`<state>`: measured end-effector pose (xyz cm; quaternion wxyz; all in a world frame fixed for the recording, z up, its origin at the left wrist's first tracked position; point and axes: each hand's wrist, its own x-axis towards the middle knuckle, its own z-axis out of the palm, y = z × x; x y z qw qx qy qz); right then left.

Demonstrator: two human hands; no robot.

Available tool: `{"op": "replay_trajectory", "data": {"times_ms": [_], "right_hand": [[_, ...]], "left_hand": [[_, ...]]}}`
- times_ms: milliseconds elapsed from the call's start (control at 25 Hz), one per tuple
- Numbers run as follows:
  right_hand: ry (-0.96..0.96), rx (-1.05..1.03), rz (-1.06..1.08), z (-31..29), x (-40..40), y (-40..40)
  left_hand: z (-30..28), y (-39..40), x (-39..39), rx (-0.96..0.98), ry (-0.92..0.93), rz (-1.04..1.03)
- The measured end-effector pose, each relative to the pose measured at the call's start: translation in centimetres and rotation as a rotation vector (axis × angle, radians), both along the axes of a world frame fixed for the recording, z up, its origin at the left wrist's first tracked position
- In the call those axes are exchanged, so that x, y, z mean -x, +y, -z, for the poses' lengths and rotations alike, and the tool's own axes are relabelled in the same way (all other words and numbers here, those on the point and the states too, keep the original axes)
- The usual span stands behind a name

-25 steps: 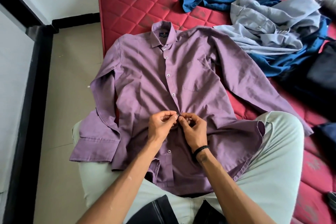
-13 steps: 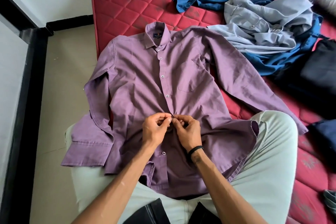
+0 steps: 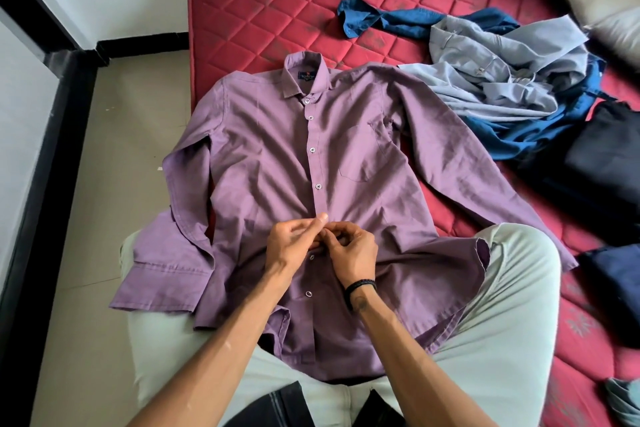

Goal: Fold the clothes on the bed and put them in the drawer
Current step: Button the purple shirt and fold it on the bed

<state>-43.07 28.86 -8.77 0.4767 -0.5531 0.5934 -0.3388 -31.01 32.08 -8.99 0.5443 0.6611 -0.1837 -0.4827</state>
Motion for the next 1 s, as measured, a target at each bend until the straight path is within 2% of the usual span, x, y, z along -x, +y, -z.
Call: {"op": "replay_trajectory", "data": {"times_ms": [240, 400, 520, 680, 760, 840, 920, 1000], "right_hand": [[-0.066, -0.127, -0.043, -0.2, 0.4, -0.8], [-0.090, -0.211, -0.071, -0.8, 0.5, -1.4], [-0.068, -0.264, -0.080, -1.4, 0.5, -1.8], [-0.290, -0.441, -0.026, -3.8, 0.2, -2.4], [-0.180, -0.405, -0.106, -5.0, 0.3, -3.3], [0.015, -0.222, -0.215, -5.9, 1.1, -4.3], [0.307, 0.018, -0.341, -6.6, 2.3, -4.6], [0.589, 0.153, -0.413, -6.6, 3.5, -3.5]], "left_hand": [[0.8, 0.1, 0.0, 0.008, -0.166, -0.021], [0.1, -0.1, 0.5, 0.066, -0.497, 0.032], [-0.6, 0.0, 0.8, 0.203, -0.652, 0.068], [-0.9, -0.1, 0.2, 0.346, -0.763, 0.127], [-1.2, -0.6, -0.4, 0.373, -0.781, 0.164], [-1.4, -1.8, -1.2, 0.338, -0.734, 0.137], [-1.8, -3.9, -2.1, 0.281, -0.663, 0.130], [-2.0, -5.6, -2.9, 0.209, -0.694, 0.187]]}}
